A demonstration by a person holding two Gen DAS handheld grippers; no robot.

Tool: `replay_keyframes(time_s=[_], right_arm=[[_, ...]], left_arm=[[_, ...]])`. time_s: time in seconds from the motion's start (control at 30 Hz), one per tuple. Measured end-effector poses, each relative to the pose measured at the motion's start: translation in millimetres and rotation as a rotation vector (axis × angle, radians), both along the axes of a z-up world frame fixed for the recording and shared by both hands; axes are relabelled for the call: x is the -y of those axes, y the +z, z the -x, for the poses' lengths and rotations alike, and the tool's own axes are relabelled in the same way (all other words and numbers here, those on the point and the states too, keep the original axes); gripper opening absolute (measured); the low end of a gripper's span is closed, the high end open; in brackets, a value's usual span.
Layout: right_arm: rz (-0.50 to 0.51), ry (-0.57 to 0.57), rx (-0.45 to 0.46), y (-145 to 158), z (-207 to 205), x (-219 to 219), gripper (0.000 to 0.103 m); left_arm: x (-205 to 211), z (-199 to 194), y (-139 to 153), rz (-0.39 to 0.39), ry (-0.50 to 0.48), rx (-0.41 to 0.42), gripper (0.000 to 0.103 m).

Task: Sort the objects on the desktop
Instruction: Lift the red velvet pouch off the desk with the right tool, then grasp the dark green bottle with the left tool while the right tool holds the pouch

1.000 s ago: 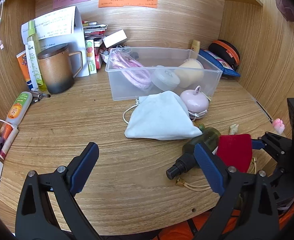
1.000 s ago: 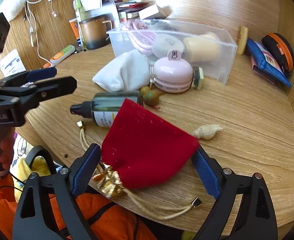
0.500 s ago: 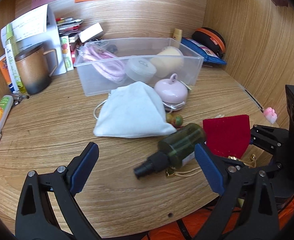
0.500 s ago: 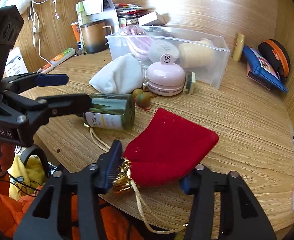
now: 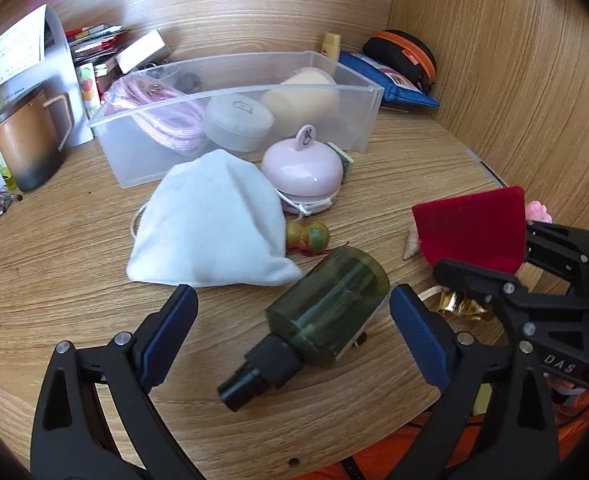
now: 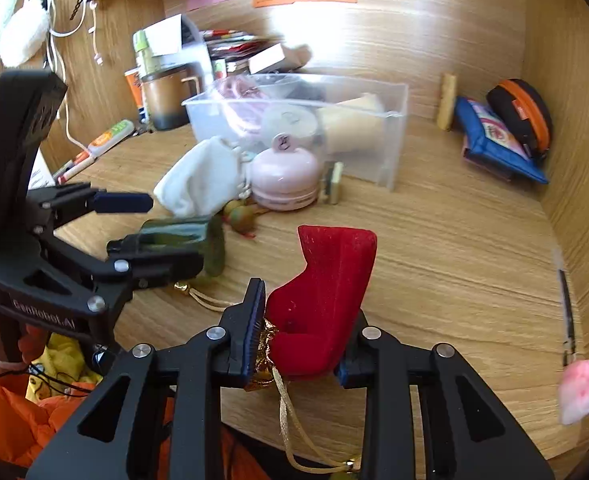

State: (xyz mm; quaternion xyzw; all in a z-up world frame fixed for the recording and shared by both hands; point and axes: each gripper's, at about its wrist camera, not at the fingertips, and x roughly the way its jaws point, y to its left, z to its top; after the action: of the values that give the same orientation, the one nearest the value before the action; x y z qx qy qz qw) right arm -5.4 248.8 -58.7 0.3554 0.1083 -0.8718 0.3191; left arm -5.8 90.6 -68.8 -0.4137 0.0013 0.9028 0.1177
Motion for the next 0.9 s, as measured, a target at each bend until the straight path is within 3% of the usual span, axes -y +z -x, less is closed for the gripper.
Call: replay_keyframes(time_s=[0.17,0.37,0.4,0.5,0.63,0.9], right_arm=[[0.006,-0.023,-0.012,4.3,6.1,-7.7,0.026],[0.019,-0.051,-0.041,12.6,12.8,-15.2,0.026],[0.022,-0.055,-0.045,14.1,14.1,-16.3,0.026],[0.028,-0.069,-0.059,18.1,17.4,-18.1,0.026],[0.046,-0.079,-0.066,22.7,20.7,-19.6,0.026],[0.076,-0.072,-0.097,34.6,21.4,-15.5,0.026]], left_arm=[[-5.8,3.8,-6.5,0.015,0.016,-0.003,0.098],[0.9,2.0,-9.5,-0.029,0.052,-0.022,0.097],[0.4,1.0,-10.2,-0.028,0.055,-0.026,0.096],[-4.3,-1.6,-11.7,-0.010,0.042,-0.025,0.076],[-9.3,-4.9,-11.6,0.009,0.026,-0.039,0.062],[-7.3,-10.8,-8.7,-0.001,0.024,-0.056,0.061]])
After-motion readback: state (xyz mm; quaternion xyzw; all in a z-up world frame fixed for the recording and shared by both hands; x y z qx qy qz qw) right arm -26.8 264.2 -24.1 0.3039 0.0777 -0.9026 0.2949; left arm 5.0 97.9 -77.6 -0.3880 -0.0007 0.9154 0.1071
